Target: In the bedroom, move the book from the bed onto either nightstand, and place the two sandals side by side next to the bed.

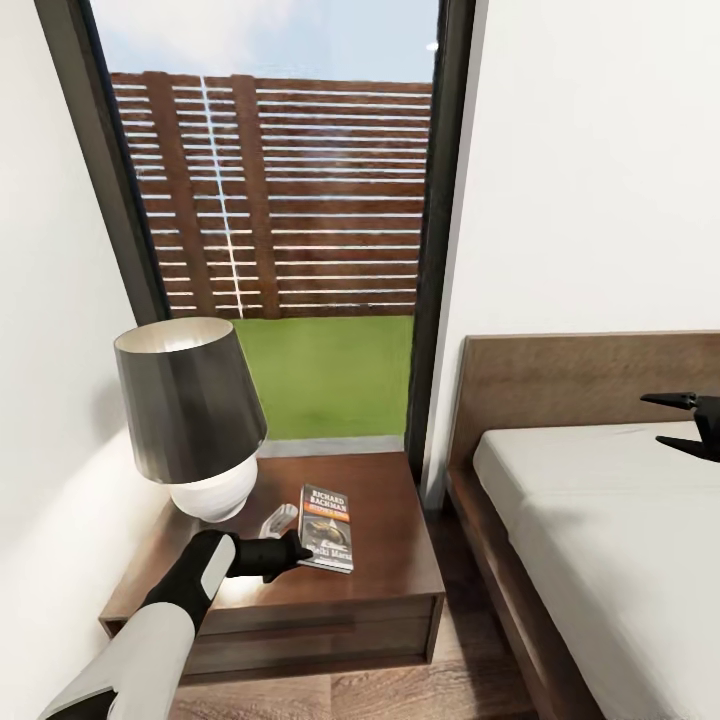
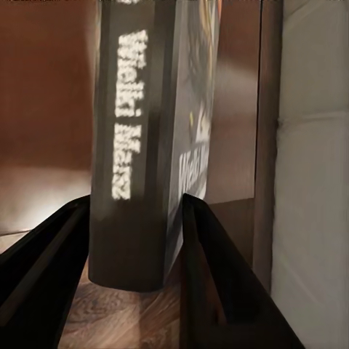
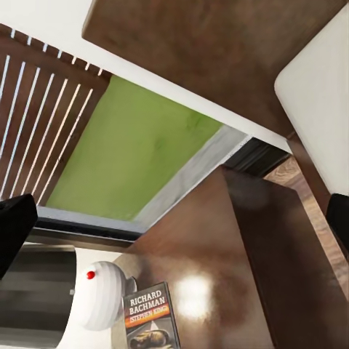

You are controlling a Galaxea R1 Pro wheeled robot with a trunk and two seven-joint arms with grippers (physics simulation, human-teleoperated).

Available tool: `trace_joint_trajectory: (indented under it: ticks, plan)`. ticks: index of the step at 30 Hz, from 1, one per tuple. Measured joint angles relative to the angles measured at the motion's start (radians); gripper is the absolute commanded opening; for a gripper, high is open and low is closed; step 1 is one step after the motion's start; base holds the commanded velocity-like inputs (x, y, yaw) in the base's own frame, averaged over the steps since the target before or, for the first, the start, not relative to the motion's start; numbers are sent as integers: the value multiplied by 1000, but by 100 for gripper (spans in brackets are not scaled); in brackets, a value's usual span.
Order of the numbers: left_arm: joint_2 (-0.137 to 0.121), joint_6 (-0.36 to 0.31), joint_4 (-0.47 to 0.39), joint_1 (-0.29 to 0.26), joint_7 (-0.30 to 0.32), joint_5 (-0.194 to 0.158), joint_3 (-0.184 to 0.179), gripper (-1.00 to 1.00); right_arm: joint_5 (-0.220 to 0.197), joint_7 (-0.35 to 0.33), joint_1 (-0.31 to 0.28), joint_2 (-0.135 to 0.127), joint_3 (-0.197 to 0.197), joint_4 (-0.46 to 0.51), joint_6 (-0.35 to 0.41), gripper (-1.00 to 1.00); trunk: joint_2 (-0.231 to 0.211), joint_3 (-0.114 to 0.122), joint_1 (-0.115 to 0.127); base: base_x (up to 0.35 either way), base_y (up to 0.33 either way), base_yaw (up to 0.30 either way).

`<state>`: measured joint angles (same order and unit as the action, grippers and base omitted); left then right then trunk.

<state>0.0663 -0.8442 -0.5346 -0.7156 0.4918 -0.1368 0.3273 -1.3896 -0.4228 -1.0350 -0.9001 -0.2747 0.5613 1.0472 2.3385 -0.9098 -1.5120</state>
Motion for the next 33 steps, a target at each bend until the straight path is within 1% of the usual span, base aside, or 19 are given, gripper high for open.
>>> trace_joint_trajectory:
  ticks: [13, 21, 33]
  plan:
    - [-2, 0, 0, 0, 0, 0, 0, -100, 0, 0, 0, 1, 0, 0, 0, 100, 0, 0, 0, 0, 0, 0]
    - [-2, 0, 0, 0, 0, 2, 0, -100, 1, 0, 0, 2, 0, 0, 0, 100, 56, -25, -31, 0, 0, 0]
    - [-3, 0, 0, 0, 0, 0, 0, -100, 0, 0, 0, 2, 0, 0, 0, 100, 56, -25, -31, 0, 0, 0]
